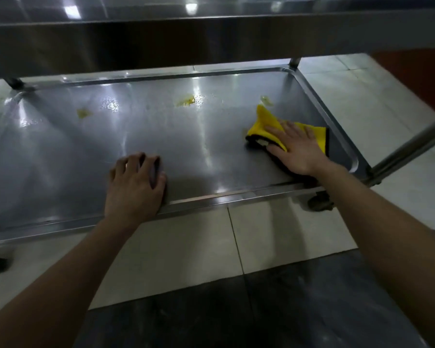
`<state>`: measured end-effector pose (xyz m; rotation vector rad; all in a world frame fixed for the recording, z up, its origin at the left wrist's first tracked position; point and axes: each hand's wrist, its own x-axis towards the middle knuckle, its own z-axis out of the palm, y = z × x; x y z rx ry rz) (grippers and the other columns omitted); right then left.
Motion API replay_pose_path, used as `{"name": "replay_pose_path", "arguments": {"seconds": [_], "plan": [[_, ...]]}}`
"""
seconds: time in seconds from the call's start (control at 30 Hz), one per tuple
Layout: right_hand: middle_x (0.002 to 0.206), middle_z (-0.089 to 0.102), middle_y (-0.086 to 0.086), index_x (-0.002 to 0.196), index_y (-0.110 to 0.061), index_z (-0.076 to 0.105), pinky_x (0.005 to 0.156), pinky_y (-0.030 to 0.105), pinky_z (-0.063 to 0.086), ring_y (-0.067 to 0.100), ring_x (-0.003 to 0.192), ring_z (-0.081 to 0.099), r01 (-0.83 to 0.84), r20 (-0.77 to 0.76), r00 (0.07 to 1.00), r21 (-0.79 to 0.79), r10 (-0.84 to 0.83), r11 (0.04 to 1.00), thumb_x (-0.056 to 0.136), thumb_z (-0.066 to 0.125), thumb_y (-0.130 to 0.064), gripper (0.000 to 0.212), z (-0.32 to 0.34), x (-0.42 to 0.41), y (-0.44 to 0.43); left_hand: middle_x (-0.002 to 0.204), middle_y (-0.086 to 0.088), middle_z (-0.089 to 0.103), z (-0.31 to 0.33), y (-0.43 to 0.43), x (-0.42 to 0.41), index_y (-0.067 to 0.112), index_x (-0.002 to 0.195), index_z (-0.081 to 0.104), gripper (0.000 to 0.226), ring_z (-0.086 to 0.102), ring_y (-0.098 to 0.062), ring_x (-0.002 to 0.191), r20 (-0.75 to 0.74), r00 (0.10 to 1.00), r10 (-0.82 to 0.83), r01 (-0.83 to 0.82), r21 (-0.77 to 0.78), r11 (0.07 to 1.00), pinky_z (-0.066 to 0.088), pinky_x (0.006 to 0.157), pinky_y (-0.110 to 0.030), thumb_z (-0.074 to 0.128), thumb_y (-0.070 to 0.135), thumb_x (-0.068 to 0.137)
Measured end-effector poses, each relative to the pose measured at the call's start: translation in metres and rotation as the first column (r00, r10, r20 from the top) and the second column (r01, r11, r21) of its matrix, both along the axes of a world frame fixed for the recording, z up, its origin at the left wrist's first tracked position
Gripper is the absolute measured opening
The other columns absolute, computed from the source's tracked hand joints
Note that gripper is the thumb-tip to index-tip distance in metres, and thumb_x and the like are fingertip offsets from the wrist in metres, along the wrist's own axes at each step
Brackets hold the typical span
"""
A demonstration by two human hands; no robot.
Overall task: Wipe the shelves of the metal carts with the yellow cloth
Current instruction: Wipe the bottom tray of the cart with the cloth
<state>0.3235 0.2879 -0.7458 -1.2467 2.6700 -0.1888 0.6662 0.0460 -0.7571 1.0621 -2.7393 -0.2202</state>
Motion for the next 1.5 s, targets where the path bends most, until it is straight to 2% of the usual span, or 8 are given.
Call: {"name": "replay_pose_path", "arguments": {"seconds": [0.17,0.33,0.5,0.6,0.83,1.1,1.33,1.5], "plan": [[0.181,-0.002,-0.004,0.168,-0.048,0.012,0.127,0.067,-0.006,0.024,0.166,-0.004,0.198,-0.049,0.979,0.02,-0.197,0.98,0.104,0.021,-0.073,0.069,-0.007,0.013,-0.083,0.153,-0.008,0.048,0.003,0.004,-0.004,0.027,0.147,0.05,0.054,0.04,-0.037,0.142,0.008,1.0,0.009,-0.009,-0.023,1.0,0.033,0.117,-0.053,0.036,0.053,0.101],[0.18,-0.005,-0.005,0.169,-0.049,0.011,0.127,0.066,-0.009,0.024,0.166,-0.007,-0.078,-0.062,0.995,0.013,0.079,0.997,0.107,0.024,-0.068,0.066,-0.003,0.101,-0.143,0.153,-0.007,0.05,0.004,0.005,-0.002,0.026,0.148,0.052,0.056,0.042,-0.037,0.141,-0.001,1.0,0.022,-0.022,-0.026,0.999,0.036,0.116,-0.053,0.037,0.053,0.101],[0.18,0.005,-0.011,0.167,-0.05,0.021,0.131,0.056,-0.008,0.016,0.166,-0.001,-0.431,-0.053,0.902,-0.051,0.429,0.901,0.111,0.032,-0.06,0.058,-0.002,0.143,-0.088,0.152,-0.007,0.051,0.004,0.003,0.002,0.027,0.147,0.055,0.056,0.043,-0.037,0.14,-0.016,1.0,0.018,-0.018,-0.006,1.0,0.037,0.115,-0.054,0.041,0.054,0.1],[0.179,0.005,-0.015,0.166,-0.048,0.026,0.132,0.048,-0.01,0.012,0.166,-0.002,-0.473,0.028,0.879,-0.066,0.476,0.878,0.112,0.038,-0.053,0.055,0.003,0.118,-0.044,0.154,-0.006,0.049,0.001,0.0,0.002,0.029,0.149,0.053,0.058,0.041,-0.037,0.141,-0.018,1.0,0.004,-0.004,0.008,1.0,0.036,0.116,-0.055,0.04,0.057,0.1],[0.179,0.013,-0.007,0.166,-0.05,0.024,0.132,0.052,-0.003,0.018,0.166,0.006,-0.125,0.036,0.992,-0.007,0.125,0.992,0.111,0.04,-0.057,0.058,0.009,0.002,0.04,0.153,-0.008,0.049,-0.001,-0.004,-0.001,0.03,0.148,0.054,0.057,0.043,-0.039,0.14,-0.015,1.0,-0.004,0.004,-0.004,1.0,0.037,0.115,-0.057,0.04,0.059,0.1],[0.18,-0.002,-0.007,0.168,-0.049,0.012,0.129,0.063,-0.007,0.02,0.166,-0.004,0.176,-0.03,0.984,0.014,-0.176,0.984,0.103,0.02,-0.072,0.069,-0.003,-0.013,-0.058,0.153,-0.011,0.051,0.008,0.007,-0.003,0.026,0.149,0.054,0.057,0.044,-0.04,0.141,0.014,1.0,0.011,-0.01,-0.03,1.0,0.037,0.115,-0.055,0.041,0.053,0.101],[0.18,0.005,-0.007,0.167,-0.051,0.019,0.129,0.062,-0.005,0.02,0.166,-0.001,-0.271,-0.07,0.96,-0.016,0.27,0.962,0.109,0.03,-0.064,0.06,0.001,0.113,-0.106,0.151,-0.011,0.053,0.01,0.008,-0.003,0.024,0.146,0.057,0.058,0.045,-0.04,0.138,0.004,1.0,0.023,-0.023,-0.027,0.999,0.04,0.113,-0.055,0.041,0.053,0.098],[0.179,0.007,-0.014,0.166,-0.047,0.026,0.132,0.046,-0.011,0.013,0.166,-0.001,-0.489,0.018,0.871,-0.058,0.491,0.87,0.113,0.039,-0.051,0.054,0.005,0.109,-0.042,0.155,-0.011,0.05,0.013,0.007,0.002,0.025,0.15,0.056,0.062,0.042,-0.039,0.143,0.002,1.0,0.008,-0.008,0.011,1.0,0.038,0.116,-0.055,0.041,0.056,0.098]]}}
